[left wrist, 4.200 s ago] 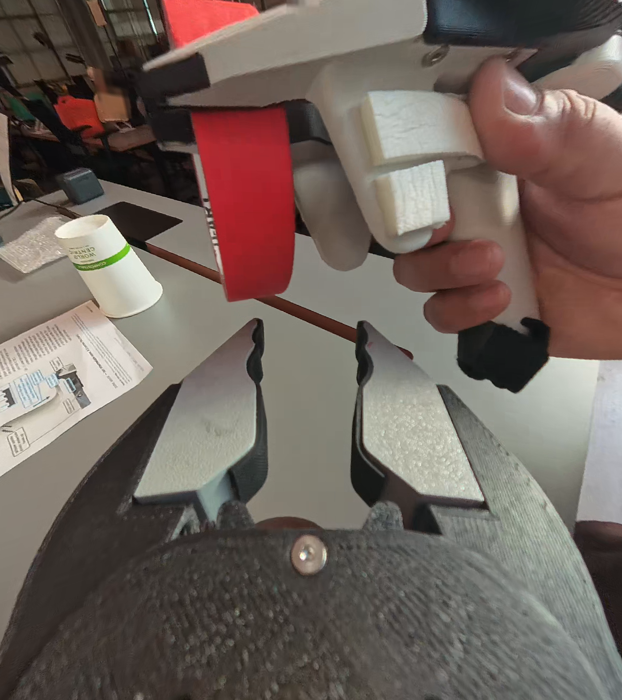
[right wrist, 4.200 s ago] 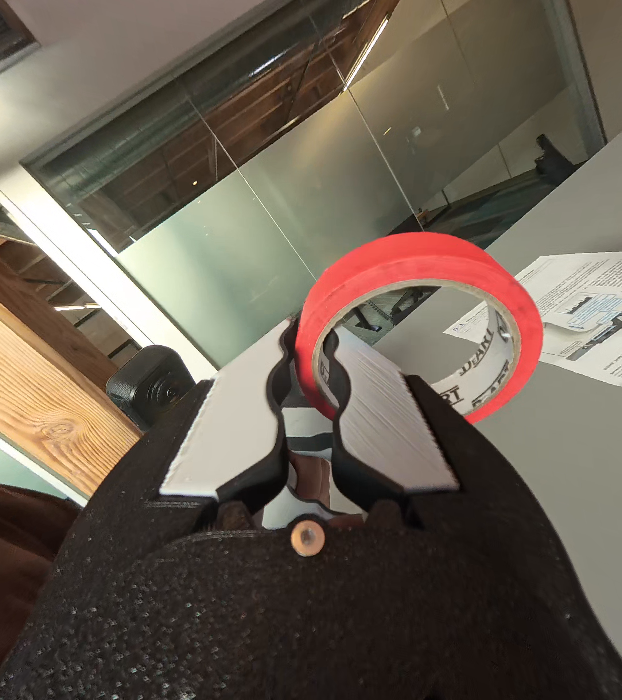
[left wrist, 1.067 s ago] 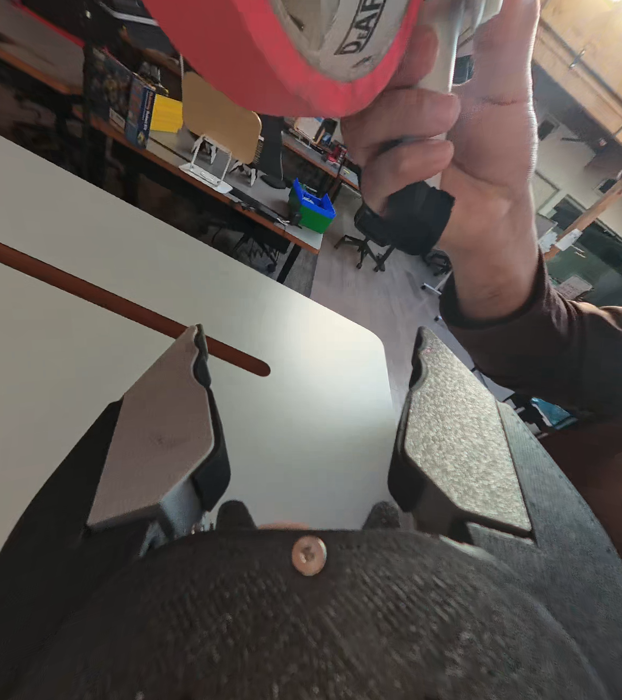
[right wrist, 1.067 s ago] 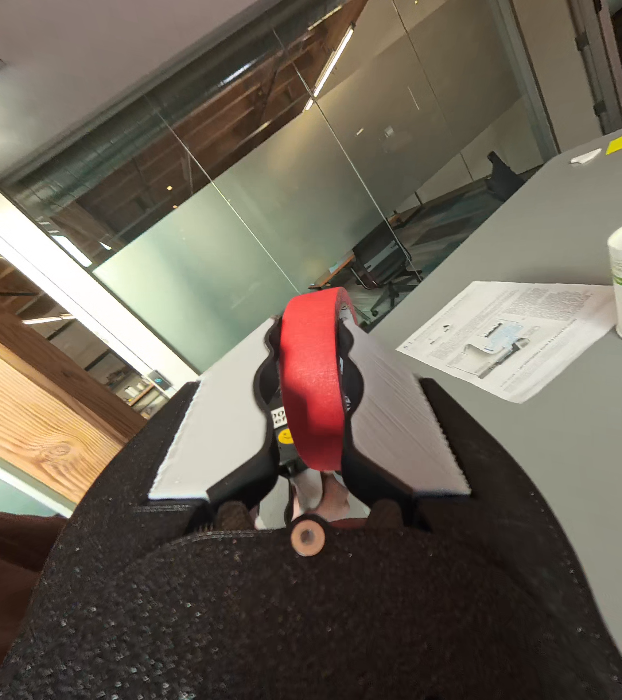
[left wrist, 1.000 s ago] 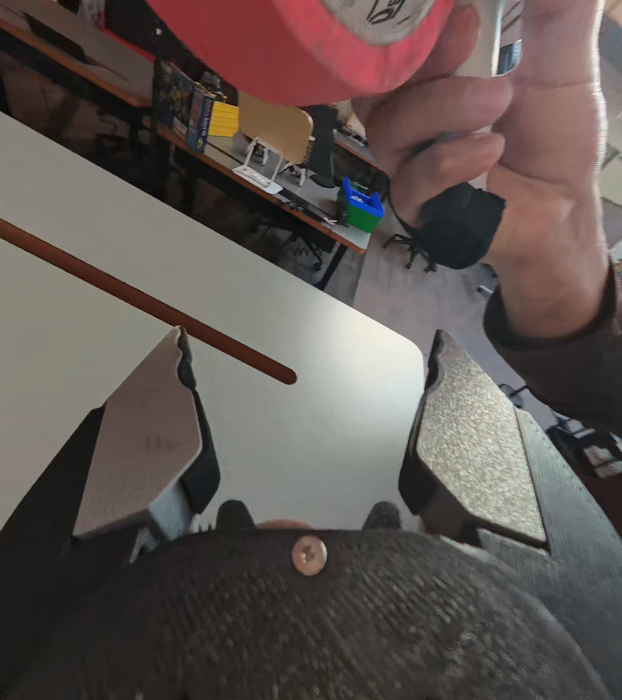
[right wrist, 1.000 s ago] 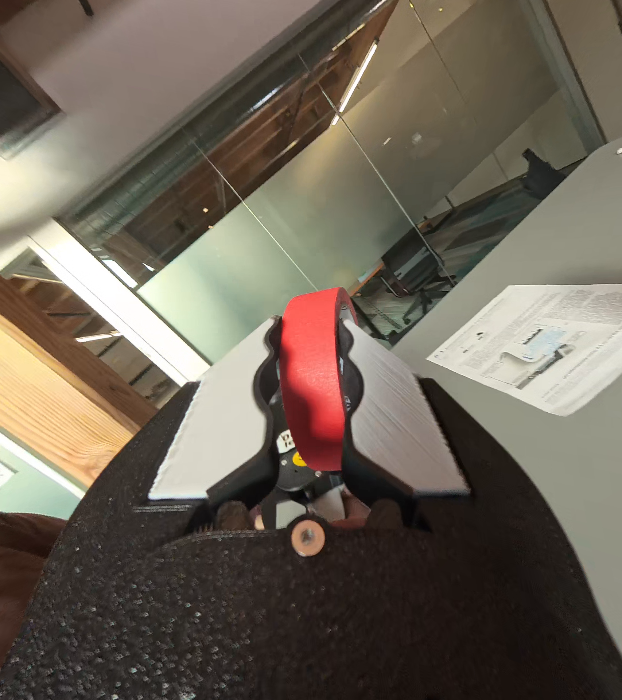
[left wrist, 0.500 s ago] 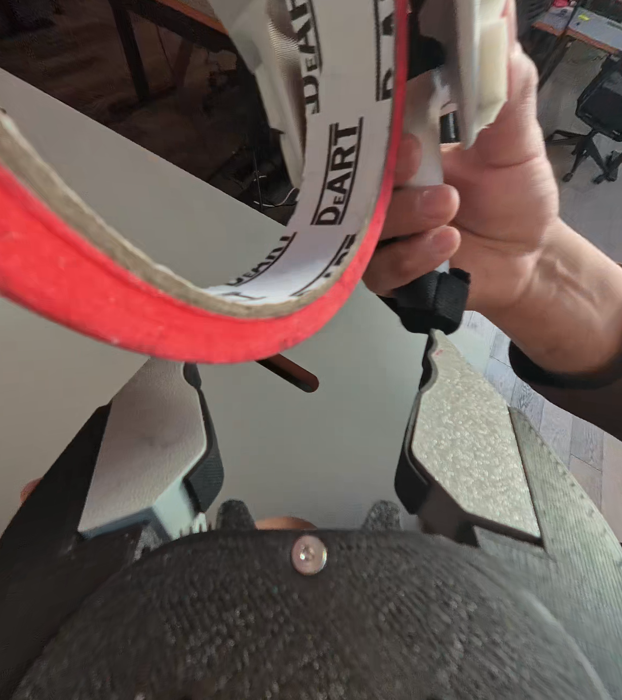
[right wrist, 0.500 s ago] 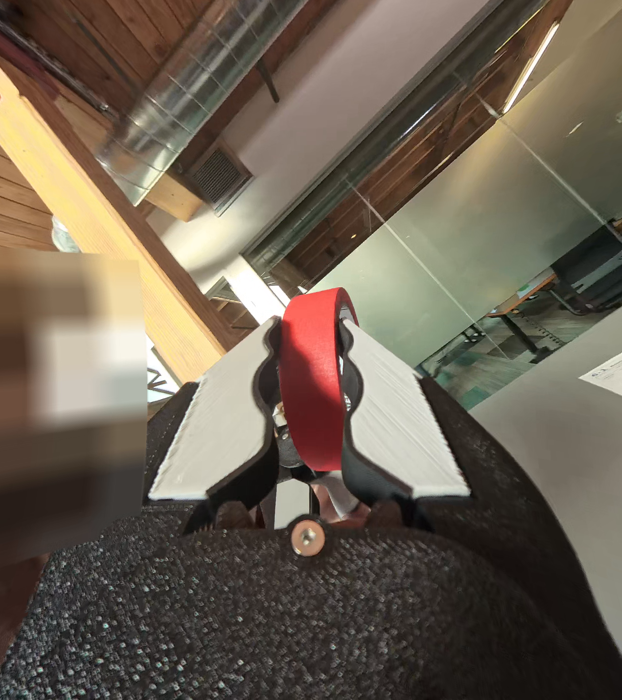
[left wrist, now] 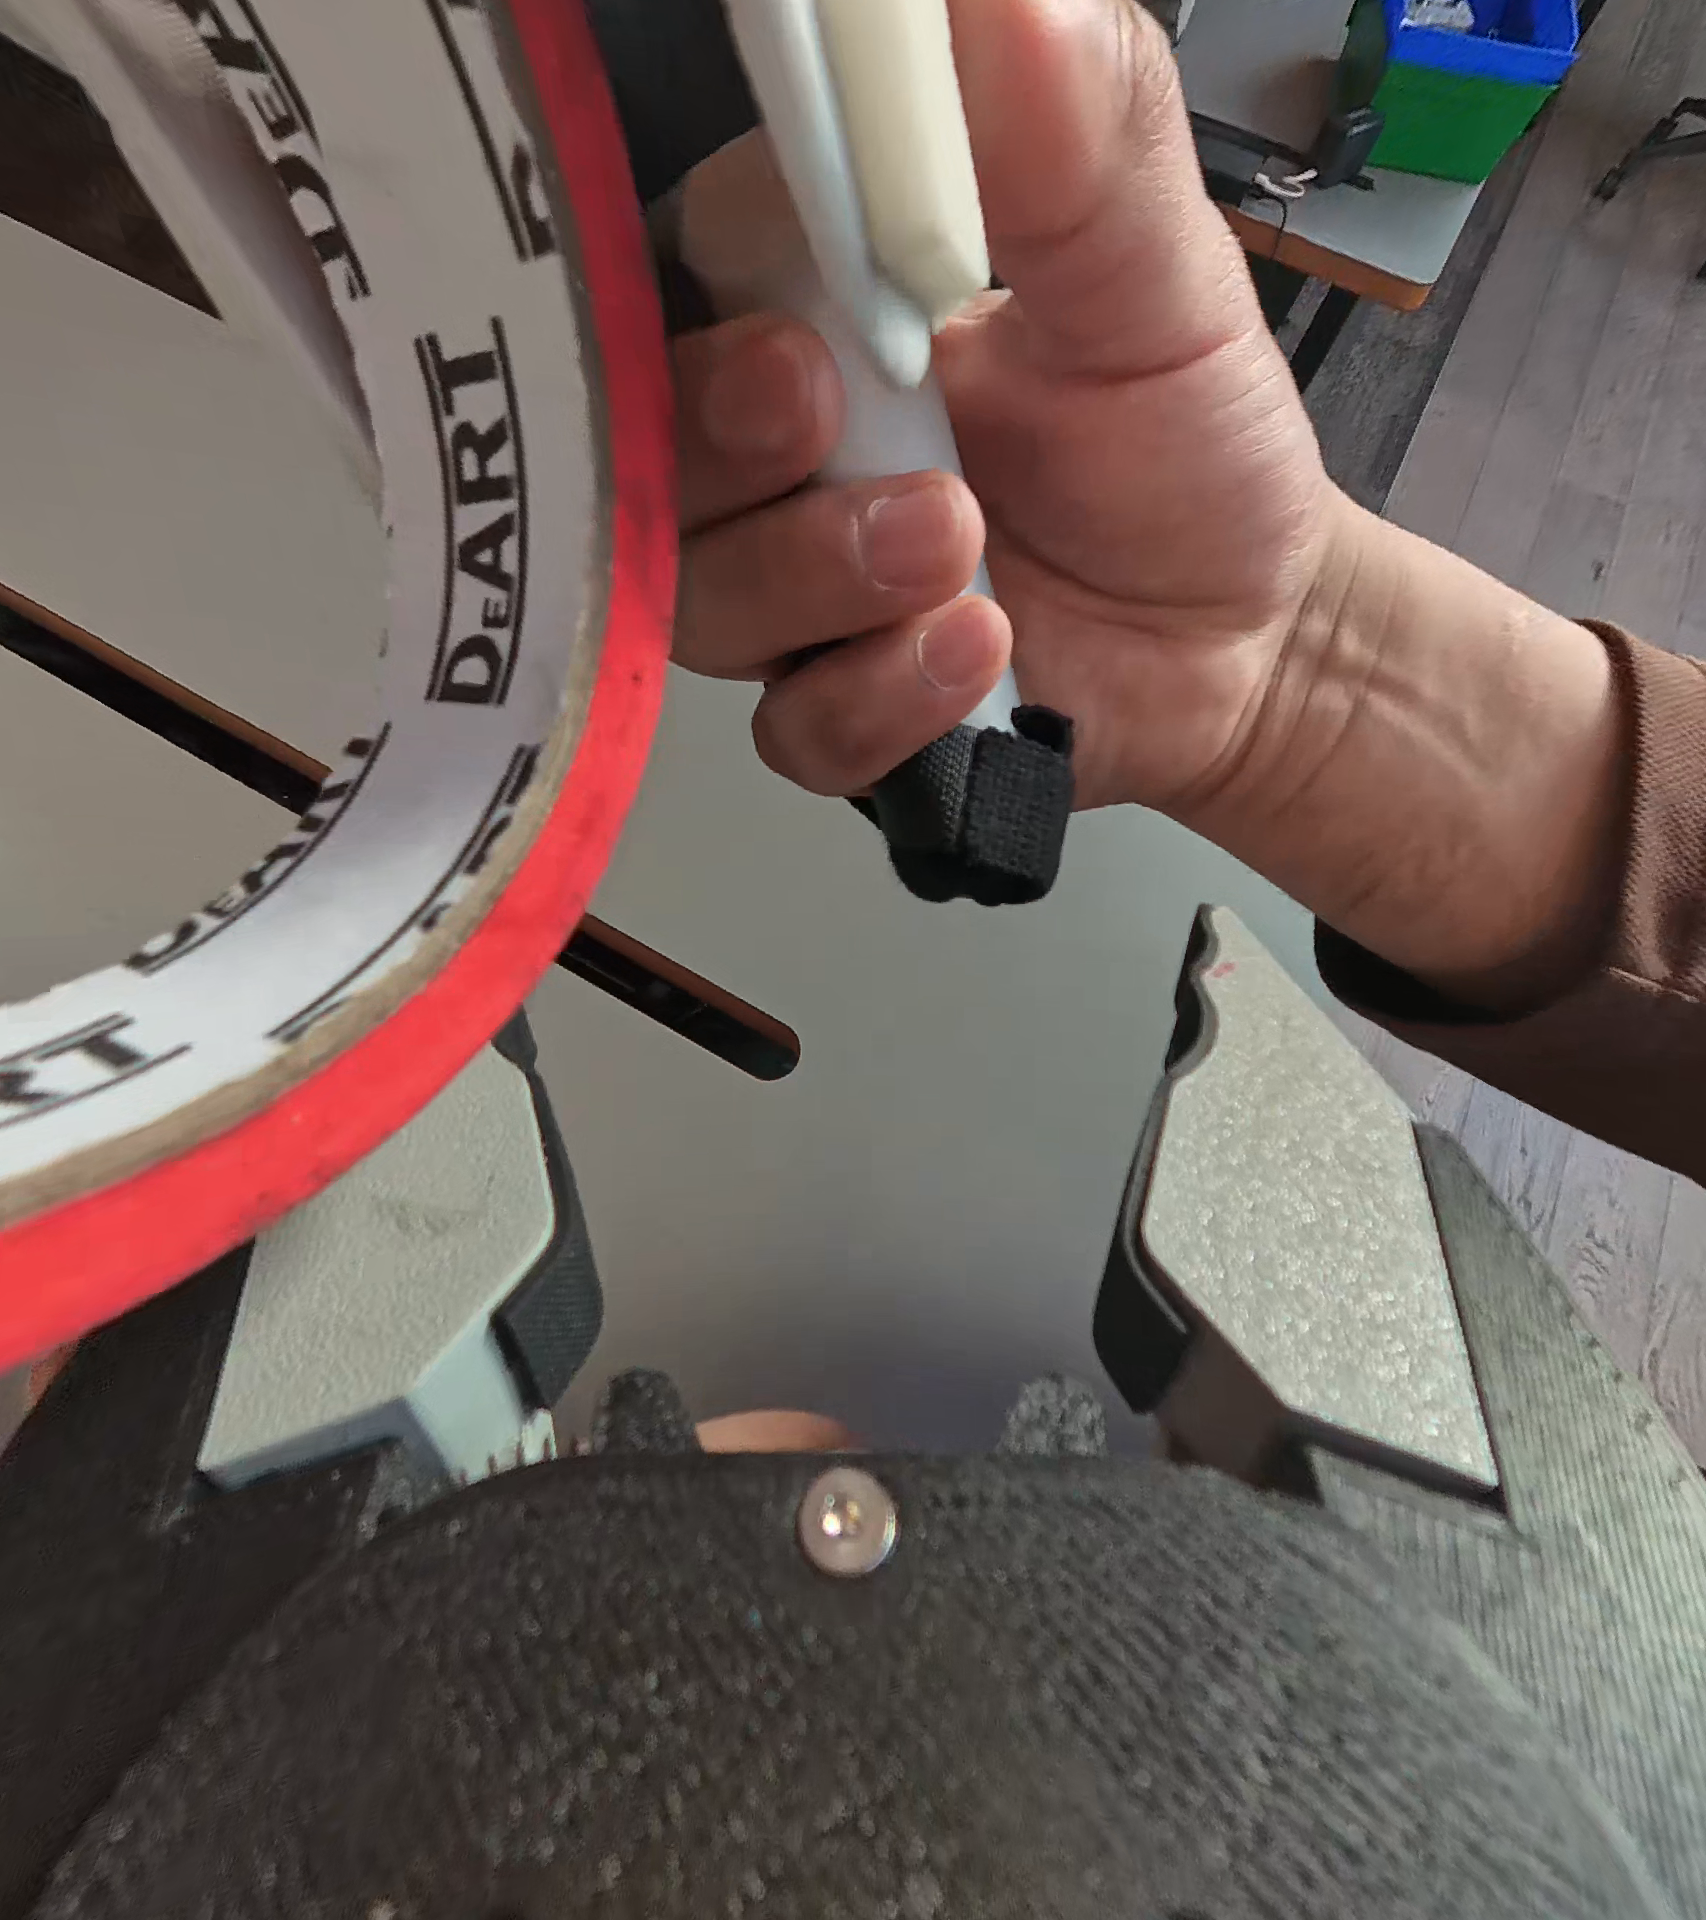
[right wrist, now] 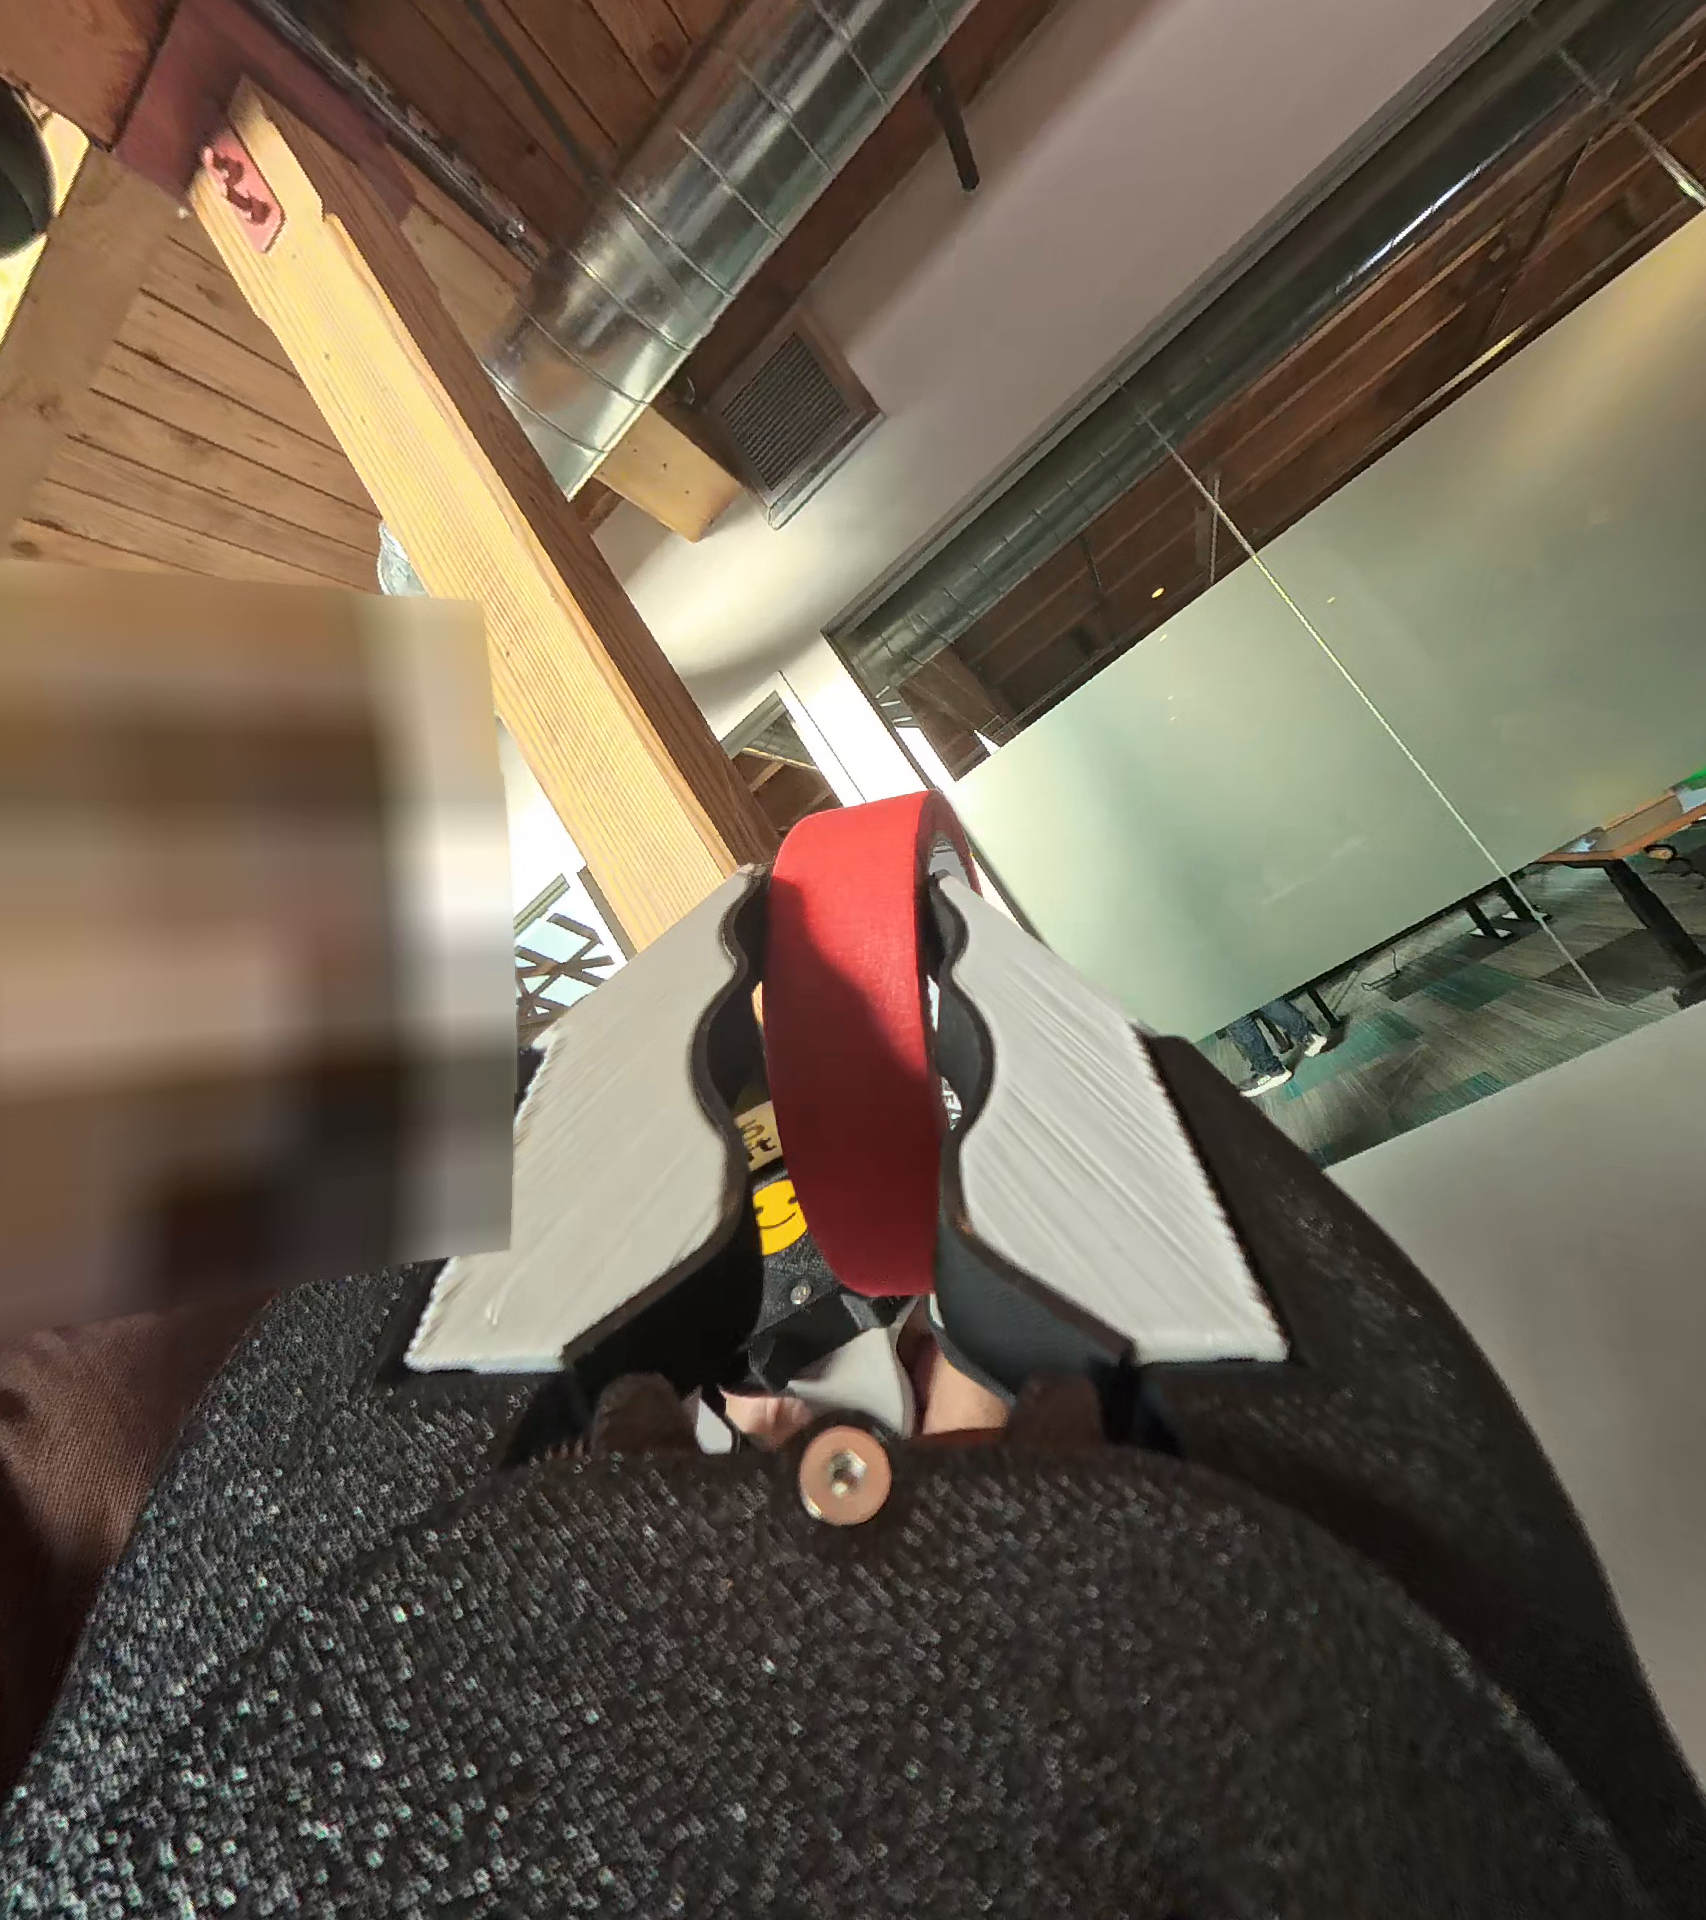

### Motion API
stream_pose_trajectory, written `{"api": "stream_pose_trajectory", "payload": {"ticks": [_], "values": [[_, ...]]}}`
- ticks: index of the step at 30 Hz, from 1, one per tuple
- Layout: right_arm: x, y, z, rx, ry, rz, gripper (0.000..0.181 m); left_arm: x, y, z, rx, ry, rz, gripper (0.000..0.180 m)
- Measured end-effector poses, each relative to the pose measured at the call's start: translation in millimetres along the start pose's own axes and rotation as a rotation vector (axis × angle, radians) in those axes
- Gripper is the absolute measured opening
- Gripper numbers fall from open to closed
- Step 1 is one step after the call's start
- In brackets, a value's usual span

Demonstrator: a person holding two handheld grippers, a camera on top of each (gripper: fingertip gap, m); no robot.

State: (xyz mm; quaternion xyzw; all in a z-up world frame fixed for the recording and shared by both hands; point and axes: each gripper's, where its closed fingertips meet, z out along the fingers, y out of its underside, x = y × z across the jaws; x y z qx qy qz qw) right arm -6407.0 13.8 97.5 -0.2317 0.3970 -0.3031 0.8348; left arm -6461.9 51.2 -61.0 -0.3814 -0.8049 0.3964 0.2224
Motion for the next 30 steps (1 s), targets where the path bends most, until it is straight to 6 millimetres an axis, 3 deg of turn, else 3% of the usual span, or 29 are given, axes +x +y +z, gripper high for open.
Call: {"api": "stream_pose_trajectory", "payload": {"ticks": [1, 5, 10, 13, 16, 18, 21, 26, 30], "values": [[-0.4, 1.1, -2.1, -0.006, 0.005, -0.002, 0.026, -0.3, 0.1, -2.7, 0.004, 0.008, -0.003, 0.122], [-1.3, 9.5, -20.0, -0.029, 0.032, 0.004, 0.026, -7.4, 9.2, -13.4, -0.018, 0.015, -0.013, 0.123], [-2.2, 40.0, -39.8, -0.171, 0.213, -0.13, 0.026, -17.4, 32.4, -38.3, -0.013, 0.141, 0.011, 0.119], [-14.4, 65.0, -23.2, -0.367, 0.342, -0.405, 0.025, -21.7, 36.4, -61.2, 0.022, 0.329, 0.046, 0.105], [-9.0, 82.5, -2.8, -0.649, 0.559, -0.828, 0.026, -43.8, 40.2, -79.5, -0.013, 0.318, 0.13, 0.101], [-1.2, 83.7, 5.2, -0.868, 0.728, -1.143, 0.026, -53.0, 40.8, -89.5, -0.035, 0.275, 0.17, 0.101], [4.4, 80.1, 18.9, -1.117, 0.873, -1.55, 0.026, -58.5, 47.3, -88.9, -0.124, 0.241, 0.062, 0.103], [16.7, 97.8, 39.9, -1.23, 0.81, -1.743, 0.026, -40.3, 54.7, -68.2, -0.104, 0.266, 0.124, 0.108], [3.9, 127.9, 54.3, -1.267, 0.667, -1.778, 0.026, -35.4, 78.4, -67.8, -0.127, 0.469, 0.219, 0.101]]}}
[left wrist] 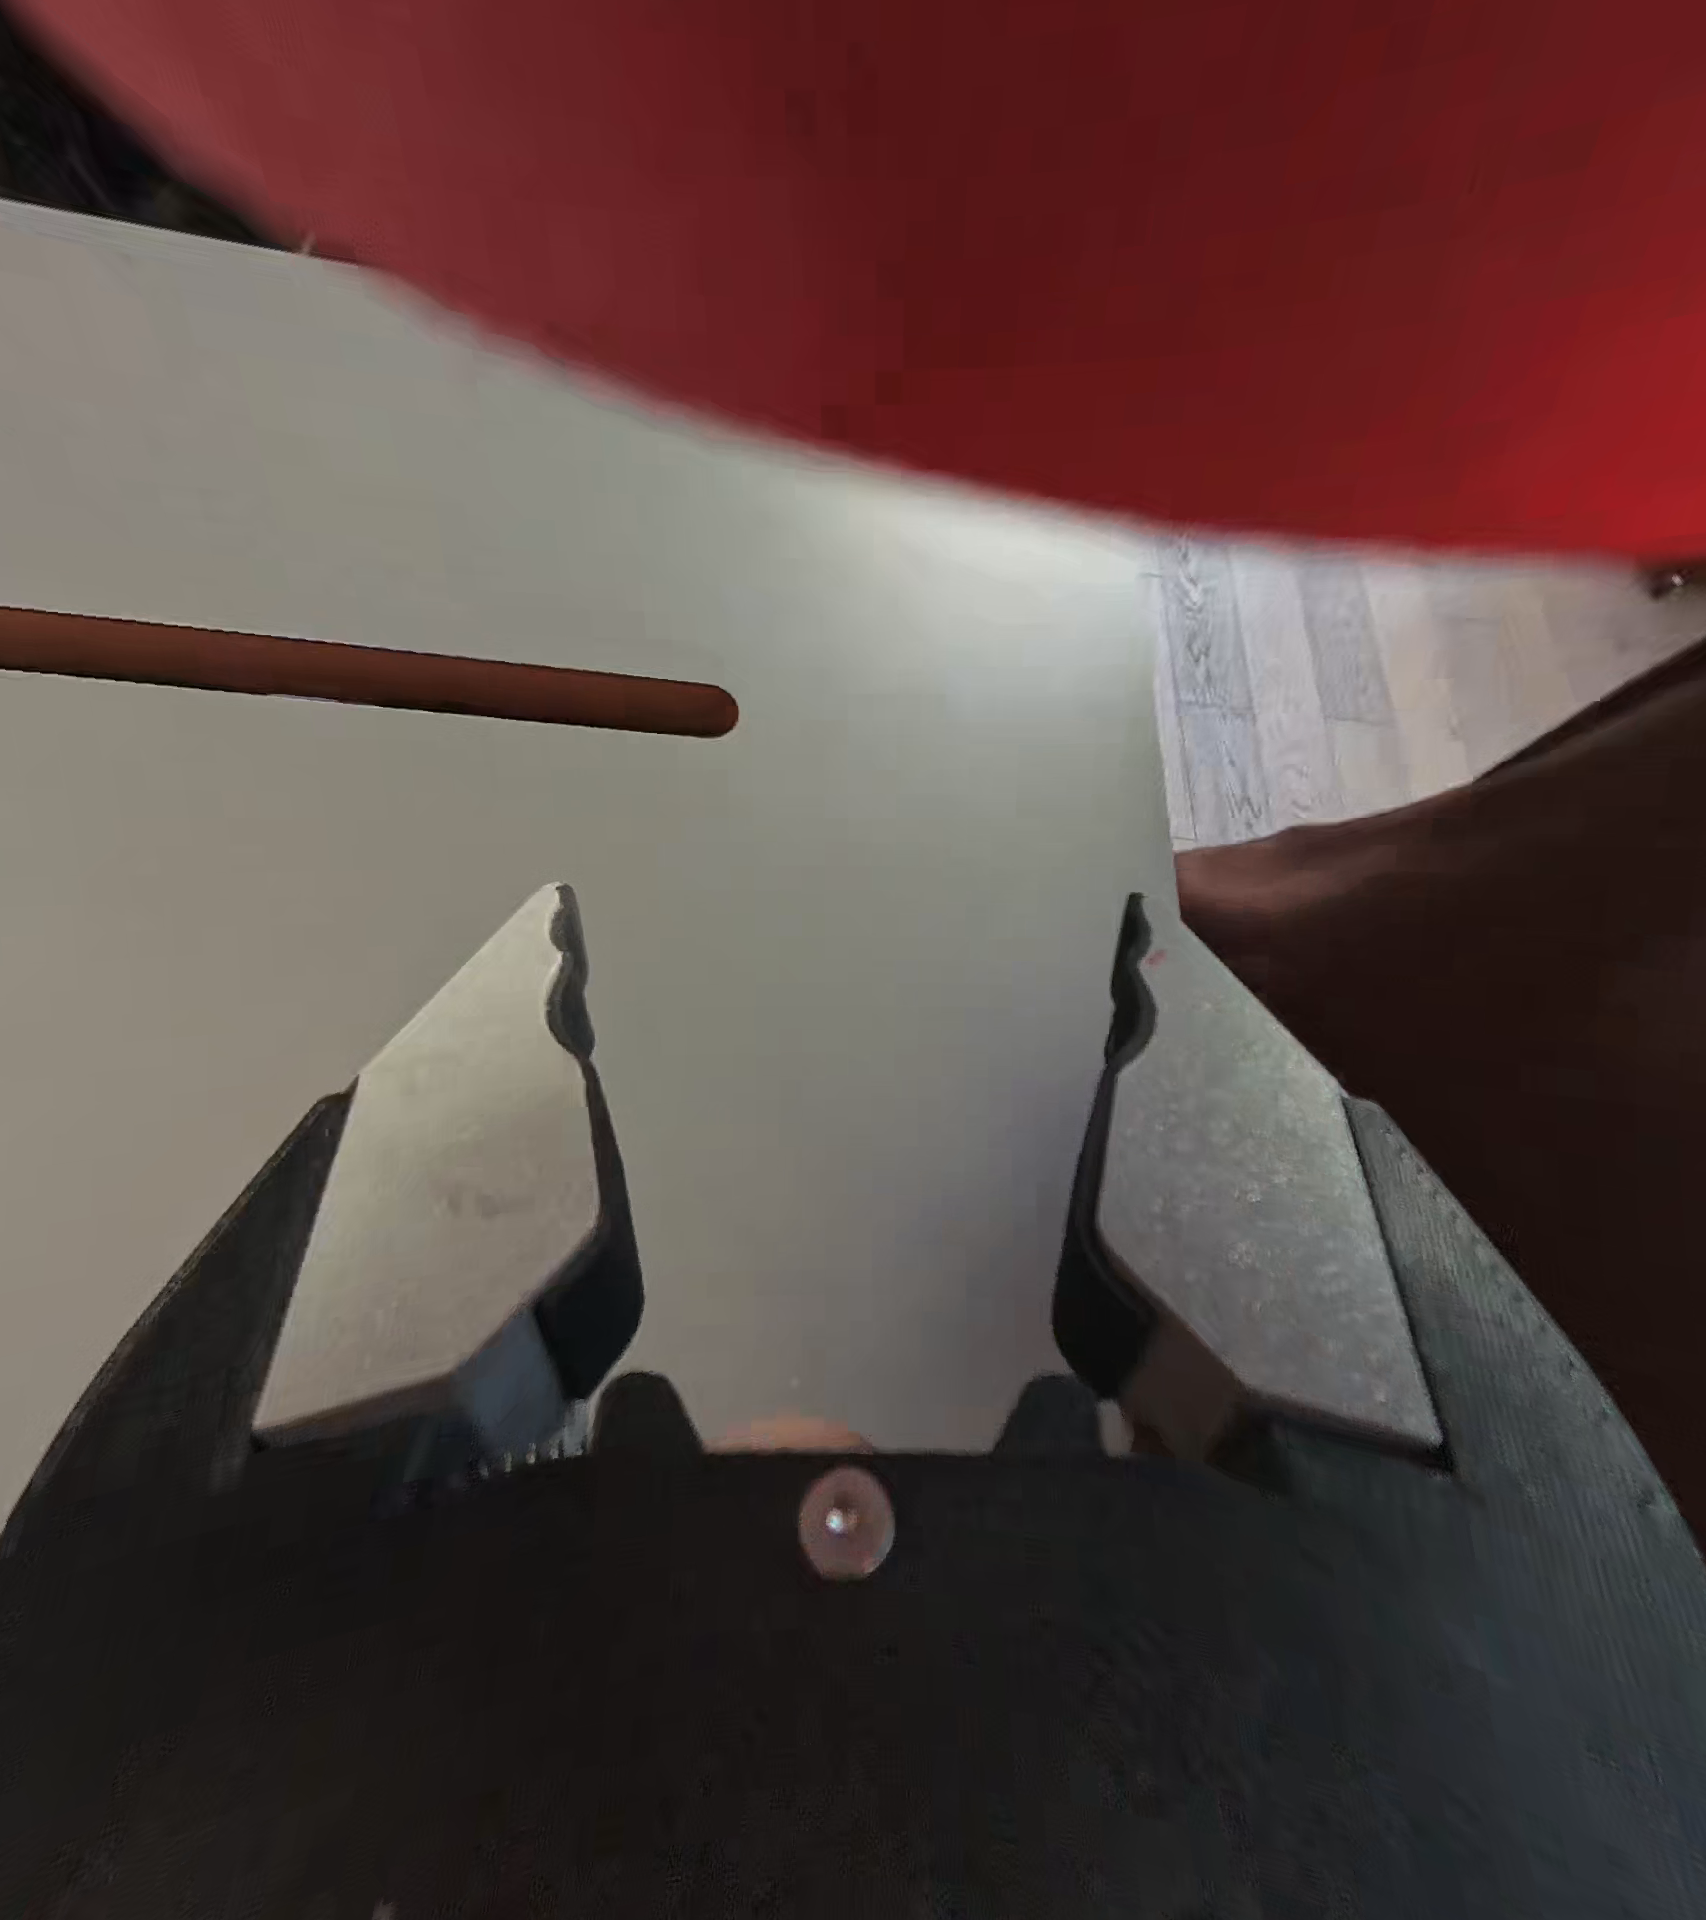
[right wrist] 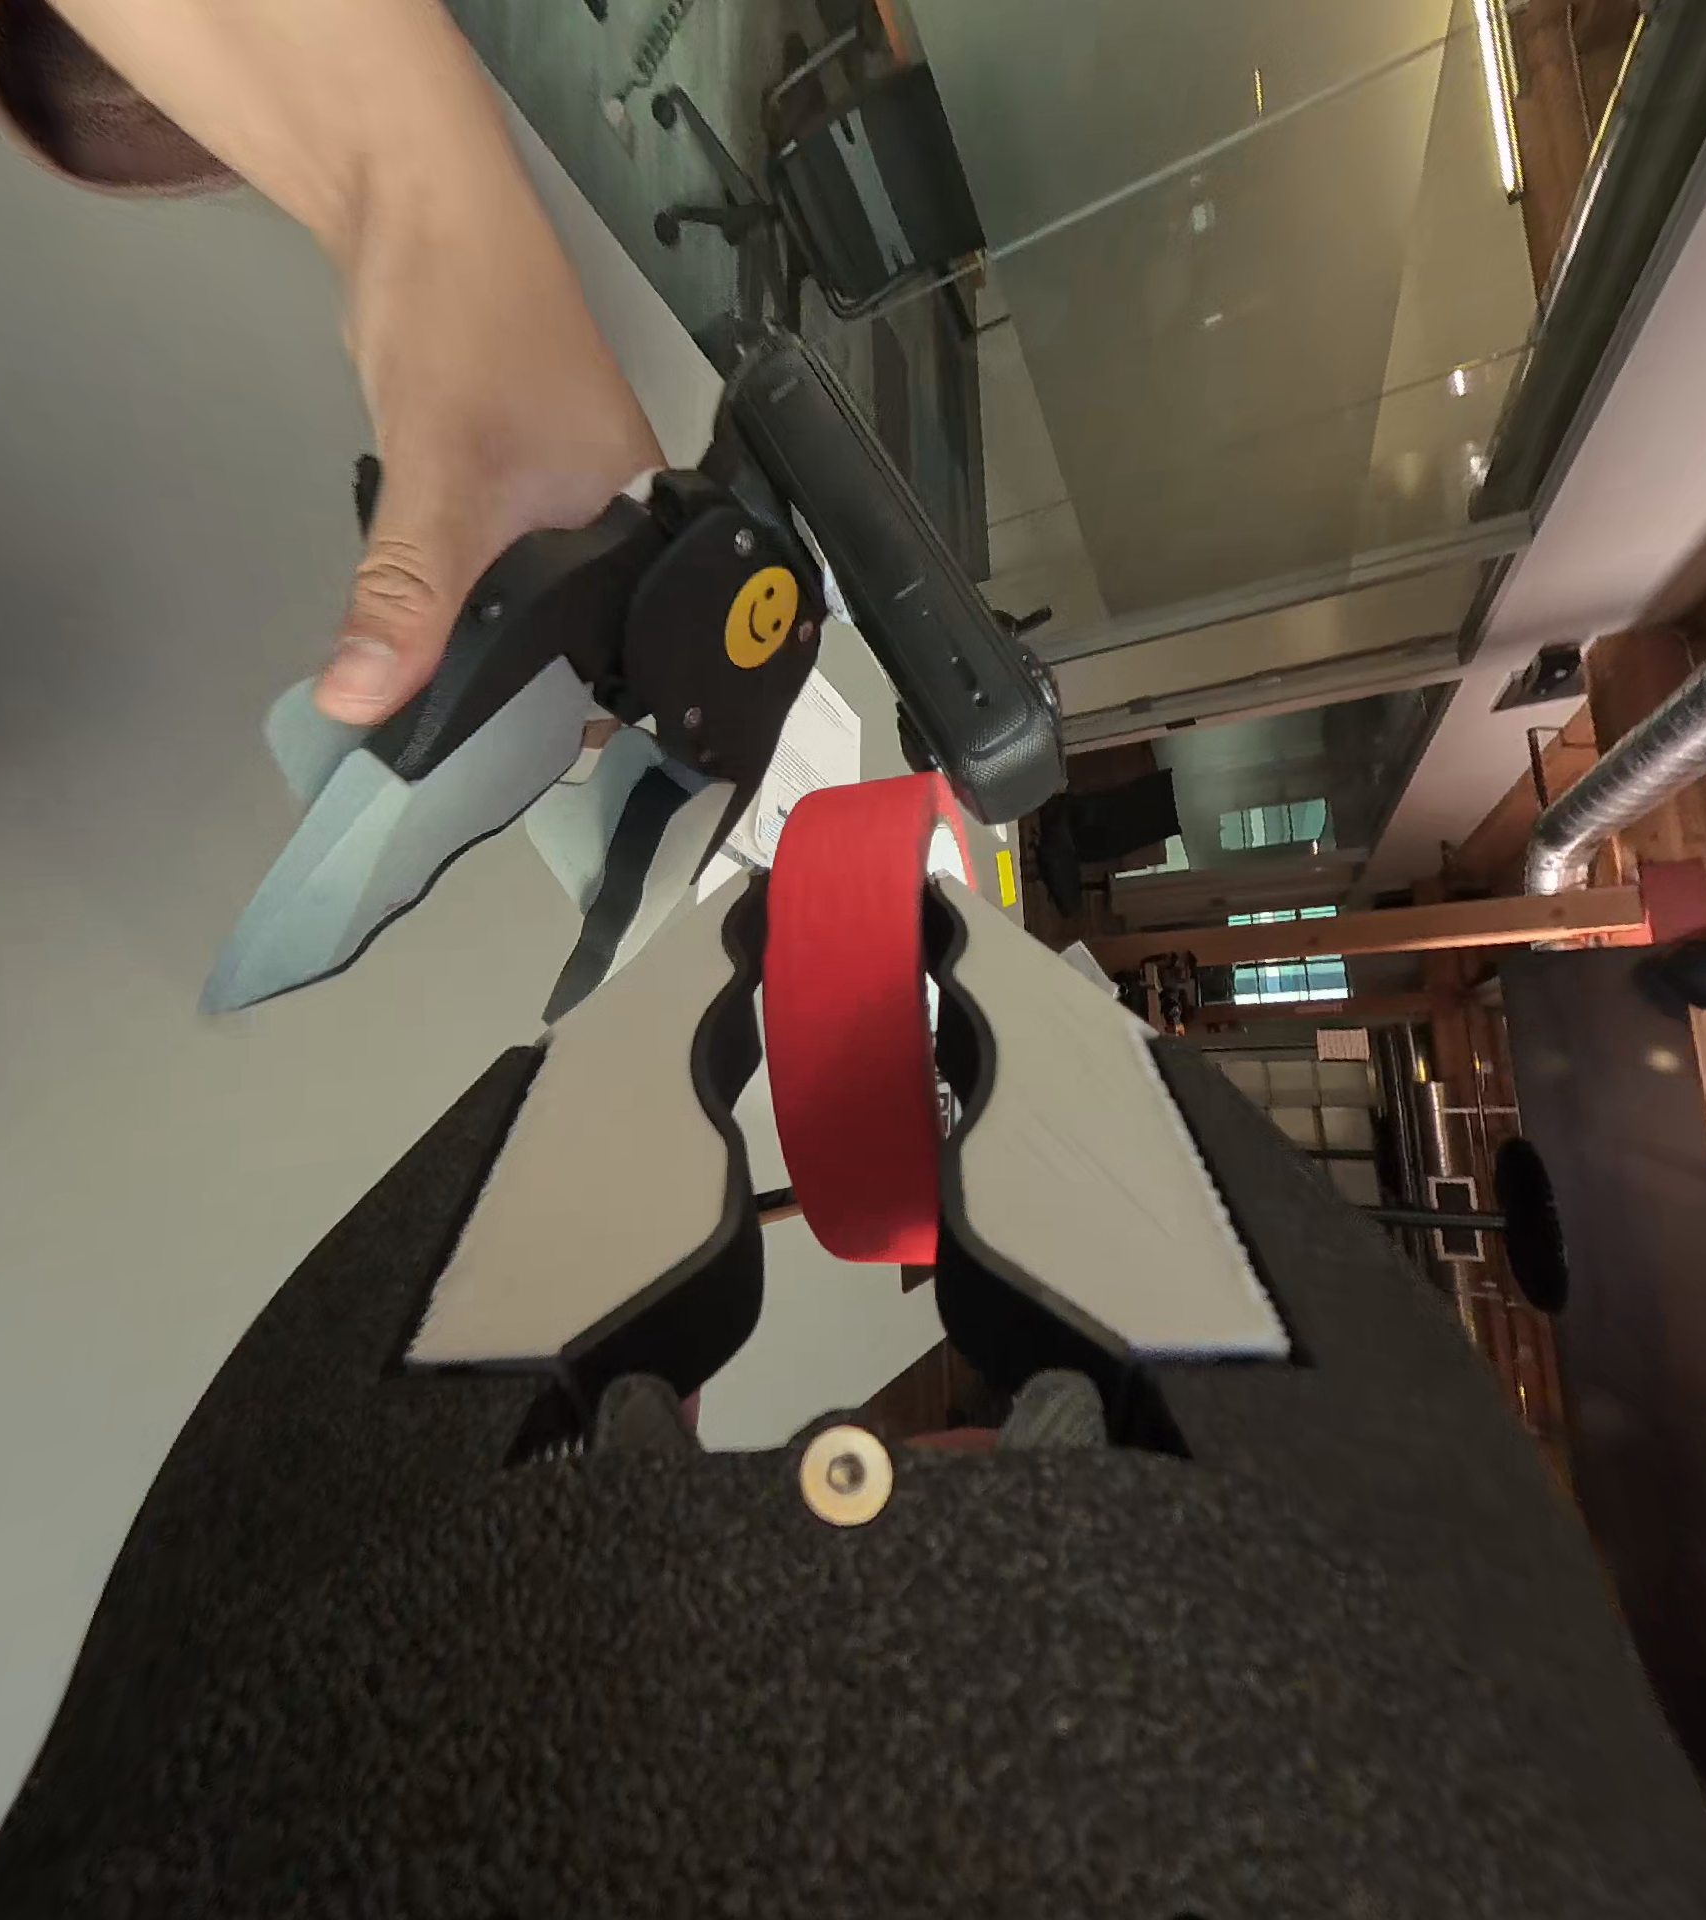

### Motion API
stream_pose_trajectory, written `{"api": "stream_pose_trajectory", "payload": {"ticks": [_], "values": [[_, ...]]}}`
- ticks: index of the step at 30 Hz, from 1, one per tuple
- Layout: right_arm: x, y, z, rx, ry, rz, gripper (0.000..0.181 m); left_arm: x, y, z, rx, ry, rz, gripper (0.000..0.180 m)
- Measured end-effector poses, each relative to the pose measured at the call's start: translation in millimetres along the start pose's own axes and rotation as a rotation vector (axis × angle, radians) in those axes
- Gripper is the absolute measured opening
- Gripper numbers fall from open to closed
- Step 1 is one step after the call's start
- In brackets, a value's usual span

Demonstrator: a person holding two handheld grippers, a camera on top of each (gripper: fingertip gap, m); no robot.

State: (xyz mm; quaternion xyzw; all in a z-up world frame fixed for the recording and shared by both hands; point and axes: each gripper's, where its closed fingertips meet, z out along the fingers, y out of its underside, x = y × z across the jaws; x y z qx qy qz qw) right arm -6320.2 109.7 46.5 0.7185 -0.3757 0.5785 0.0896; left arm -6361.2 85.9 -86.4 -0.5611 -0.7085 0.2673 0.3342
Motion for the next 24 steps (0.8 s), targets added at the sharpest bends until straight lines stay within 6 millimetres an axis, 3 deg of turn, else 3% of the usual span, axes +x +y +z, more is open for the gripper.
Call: {"api": "stream_pose_trajectory", "payload": {"ticks": [3, 5, 11, 14, 16, 20, 24], "values": [[-10.9, -16.2, -7.3, 0.032, -0.021, -0.032, 0.026, -21.6, 28.4, -3.2, -0.063, -0.019, 0.021, 0.104], [-15.6, -20.3, -8.5, 0.042, -0.025, -0.026, 0.026, -20.6, 33.8, -6.2, -0.051, -0.002, 0.036, 0.105], [-21.9, 1.8, -0.5, 0.037, -0.014, 0.139, 0.026, 6.7, 9.7, -18.1, 0.055, -0.045, 0.229, 0.096], [-31.1, 8.4, 7.5, 0.065, -0.037, 0.244, 0.026, 10.5, -2.3, -33.3, 0.074, -0.138, 0.355, 0.075], [-34.9, 7.8, 9.0, 0.087, -0.044, 0.277, 0.026, 6.2, -7.2, -45.5, 0.07, -0.221, 0.429, 0.045], [-31.8, 3.4, 7.4, 0.2, -0.086, 0.478, 0.026, 15.2, -10.0, -45.4, 0.03, -0.272, 0.581, 0.016], [-30.7, 13.1, 3.3, 0.259, -0.134, 0.615, 0.026, -1.6, -9.2, -54.0, 0.014, -0.4, 0.572, 0.022]]}}
